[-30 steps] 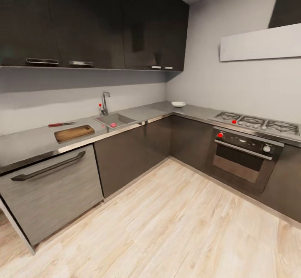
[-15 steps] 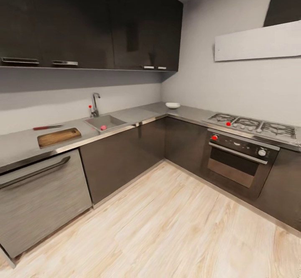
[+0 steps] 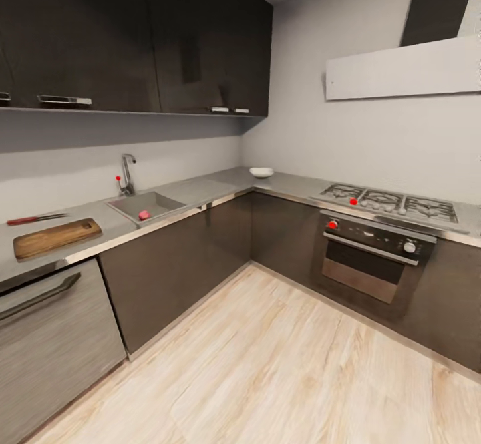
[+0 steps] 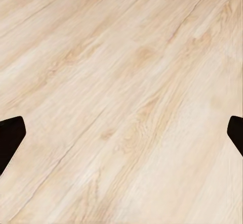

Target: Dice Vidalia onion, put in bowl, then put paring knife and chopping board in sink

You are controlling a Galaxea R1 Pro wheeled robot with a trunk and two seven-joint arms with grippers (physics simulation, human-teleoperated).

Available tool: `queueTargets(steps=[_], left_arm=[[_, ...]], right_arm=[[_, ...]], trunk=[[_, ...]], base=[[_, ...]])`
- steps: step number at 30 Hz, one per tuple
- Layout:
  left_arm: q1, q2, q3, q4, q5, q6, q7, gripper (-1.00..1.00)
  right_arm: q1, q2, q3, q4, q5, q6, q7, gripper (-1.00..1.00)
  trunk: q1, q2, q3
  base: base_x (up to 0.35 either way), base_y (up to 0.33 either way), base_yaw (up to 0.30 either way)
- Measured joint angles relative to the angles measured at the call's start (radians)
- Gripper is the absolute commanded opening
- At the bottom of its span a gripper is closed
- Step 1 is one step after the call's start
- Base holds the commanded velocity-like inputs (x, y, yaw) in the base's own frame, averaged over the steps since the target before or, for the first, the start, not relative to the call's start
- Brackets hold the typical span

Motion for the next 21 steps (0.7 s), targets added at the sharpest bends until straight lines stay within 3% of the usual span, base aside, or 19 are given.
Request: queueTargets(steps=[7,21], left_arm=[[0.0,0.0,0.0,0.001,0.0,0.0,0.0,1.0],[0.0,0.0,0.0,0.002,0.0,0.001,0.0,1.0]], right_arm=[[0.0,0.0,0.0,0.0,0.0,0.0,0.0,1.0],[0.0,0.0,0.0,0.0,0.0,0.0,0.0,1.0]], trunk=[[0.0,0.0,0.005],[0.0,0.0,0.02]], base=[[0.259,0.162,-0.16],[0.25,0.011,-0.193]])
